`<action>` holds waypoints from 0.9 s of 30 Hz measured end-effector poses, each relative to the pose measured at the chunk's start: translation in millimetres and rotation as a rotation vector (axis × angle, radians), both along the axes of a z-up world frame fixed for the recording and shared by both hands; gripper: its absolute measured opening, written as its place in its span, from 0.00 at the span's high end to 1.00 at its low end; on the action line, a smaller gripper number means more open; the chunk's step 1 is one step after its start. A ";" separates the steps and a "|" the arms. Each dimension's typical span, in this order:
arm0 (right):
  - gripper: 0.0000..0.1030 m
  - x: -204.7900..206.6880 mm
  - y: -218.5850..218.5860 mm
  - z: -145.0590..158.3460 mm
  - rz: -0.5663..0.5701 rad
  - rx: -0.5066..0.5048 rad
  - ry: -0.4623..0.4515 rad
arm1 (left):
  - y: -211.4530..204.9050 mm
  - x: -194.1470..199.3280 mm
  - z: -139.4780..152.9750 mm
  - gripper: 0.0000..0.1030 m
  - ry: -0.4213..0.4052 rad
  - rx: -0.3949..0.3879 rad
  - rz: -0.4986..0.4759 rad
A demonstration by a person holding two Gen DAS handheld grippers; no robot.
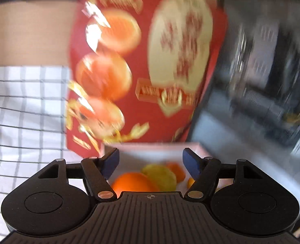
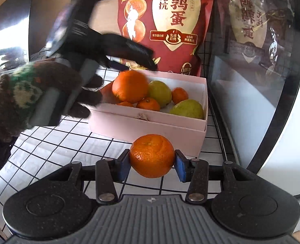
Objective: Organize fruits
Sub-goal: 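Carry the orange and mandarin over the pink box and open both grippers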
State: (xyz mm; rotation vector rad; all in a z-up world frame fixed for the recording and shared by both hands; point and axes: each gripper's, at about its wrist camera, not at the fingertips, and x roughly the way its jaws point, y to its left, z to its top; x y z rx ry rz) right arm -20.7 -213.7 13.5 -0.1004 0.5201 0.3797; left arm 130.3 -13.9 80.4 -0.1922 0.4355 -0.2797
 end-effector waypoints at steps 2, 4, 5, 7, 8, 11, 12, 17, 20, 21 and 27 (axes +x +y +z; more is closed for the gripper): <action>0.56 -3.2 0.7 6.8 0.001 0.000 -0.022 | 22.4 -24.7 4.7 0.28 -0.023 -0.061 0.029; 0.56 -4.6 1.1 20.1 0.008 0.017 -0.048 | 42.8 -52.4 -2.2 0.28 -0.023 -0.104 0.062; 0.56 -3.6 1.1 30.5 0.009 0.036 -0.063 | 50.1 -65.2 -6.9 0.28 -0.014 -0.112 0.075; 0.56 1.6 3.3 50.7 0.009 0.063 -0.093 | 63.1 -88.4 -18.4 0.28 -0.004 -0.125 0.089; 0.56 6.7 6.5 61.8 0.005 0.073 -0.110 | 68.7 -98.0 -24.5 0.28 -0.004 -0.132 0.095; 0.56 37.3 21.2 89.5 -0.018 0.101 -0.119 | 85.0 -115.0 -35.4 0.28 -0.032 -0.149 0.116; 0.56 51.9 28.1 94.9 -0.027 0.105 -0.102 | 89.6 -116.8 -37.6 0.28 -0.044 -0.166 0.123; 0.56 134.4 67.9 82.1 -0.134 0.046 -0.046 | 111.9 -114.1 -50.0 0.28 -0.041 -0.239 0.171; 0.56 177.0 84.3 50.0 -0.211 -0.040 0.023 | 111.2 -116.2 -50.1 0.28 -0.055 -0.229 0.166; 0.56 188.0 85.7 38.9 -0.226 -0.065 0.097 | 107.6 -116.5 -49.6 0.28 -0.057 -0.211 0.157; 0.47 201.8 67.0 19.5 -0.234 0.038 0.196 | 83.0 -116.8 -49.3 0.28 -0.073 -0.104 0.092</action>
